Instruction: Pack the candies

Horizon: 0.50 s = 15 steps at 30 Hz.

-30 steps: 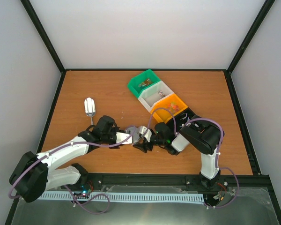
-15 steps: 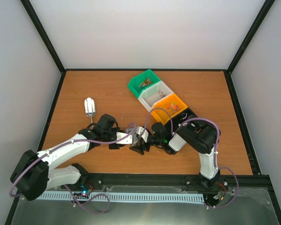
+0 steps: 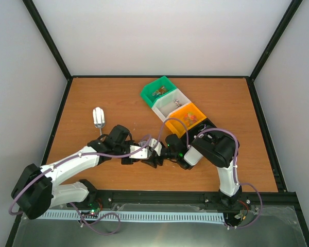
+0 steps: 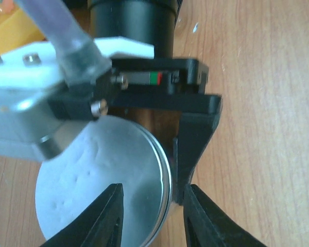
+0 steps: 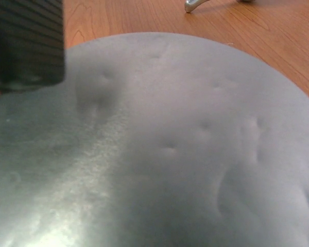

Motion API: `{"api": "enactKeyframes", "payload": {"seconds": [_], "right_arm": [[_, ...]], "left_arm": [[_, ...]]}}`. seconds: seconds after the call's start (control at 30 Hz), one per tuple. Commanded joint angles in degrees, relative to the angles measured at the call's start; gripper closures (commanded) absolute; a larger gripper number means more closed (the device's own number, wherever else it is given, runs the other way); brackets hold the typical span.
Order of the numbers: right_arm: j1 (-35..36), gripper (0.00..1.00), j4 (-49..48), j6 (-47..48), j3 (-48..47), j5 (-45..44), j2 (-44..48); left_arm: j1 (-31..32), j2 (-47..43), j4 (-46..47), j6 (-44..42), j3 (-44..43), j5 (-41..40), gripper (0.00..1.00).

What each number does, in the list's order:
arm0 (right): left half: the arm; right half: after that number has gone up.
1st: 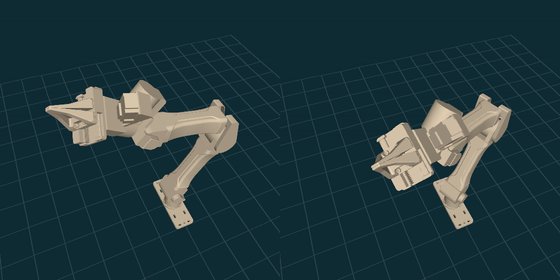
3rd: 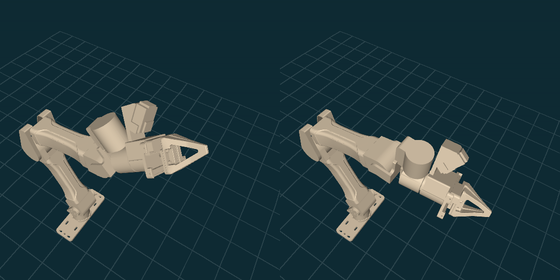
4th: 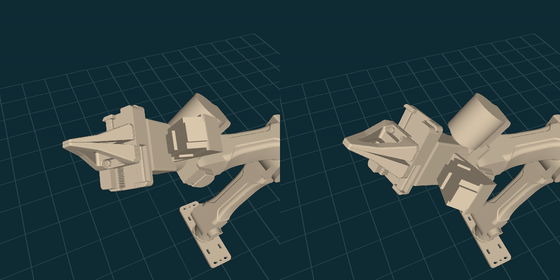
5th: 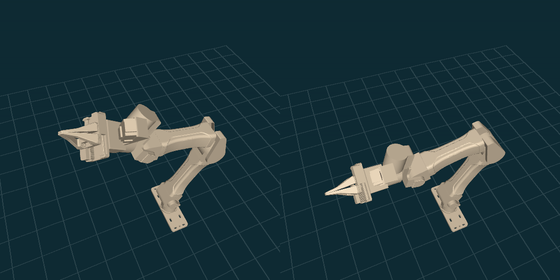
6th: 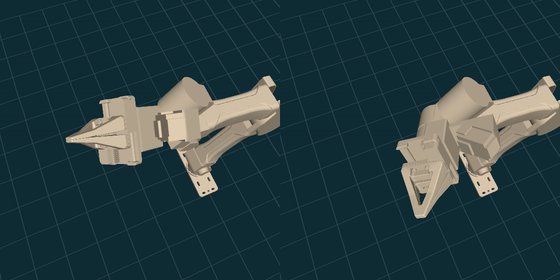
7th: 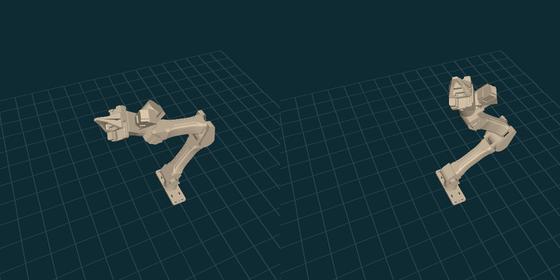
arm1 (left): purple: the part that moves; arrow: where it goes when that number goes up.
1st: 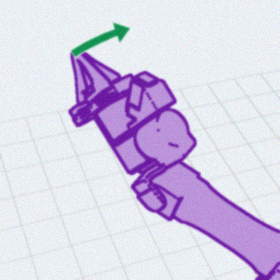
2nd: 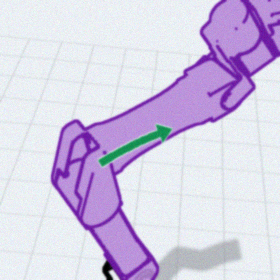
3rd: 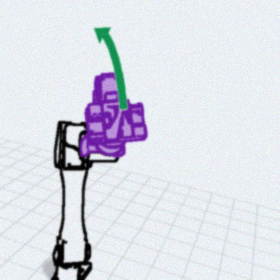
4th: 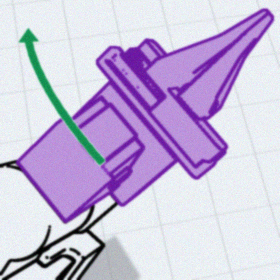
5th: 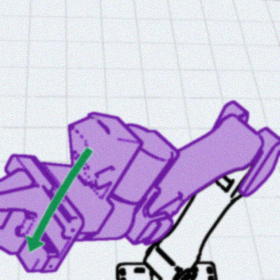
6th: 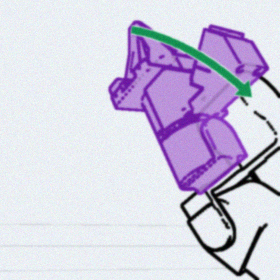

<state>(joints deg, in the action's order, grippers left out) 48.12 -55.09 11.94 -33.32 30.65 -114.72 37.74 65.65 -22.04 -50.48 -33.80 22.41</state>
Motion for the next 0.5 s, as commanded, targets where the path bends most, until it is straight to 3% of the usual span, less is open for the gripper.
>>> {"api": "enactKeyframes", "payload": {"seconds": [0.0,0.3,0.47], "right_arm": [[0.8,0.26,-2.0,-0.3,0.9,0.7,-0.9],[0.8,0.35,-2.0,0.5,1.8,1.5,-0.7],[0.8,0.42,-2.0,2.5,2.9,2.4,-0.5]], "left_arm": [[2.6,0.8,-0.6,2.7,-3.1,1.8,0.64],[4.6,5.6,8.3,4.8,-0.9,-6.3,0.68],[4.6,2.9,9.5,4.0,2.0,-8.7,0.73]]}}
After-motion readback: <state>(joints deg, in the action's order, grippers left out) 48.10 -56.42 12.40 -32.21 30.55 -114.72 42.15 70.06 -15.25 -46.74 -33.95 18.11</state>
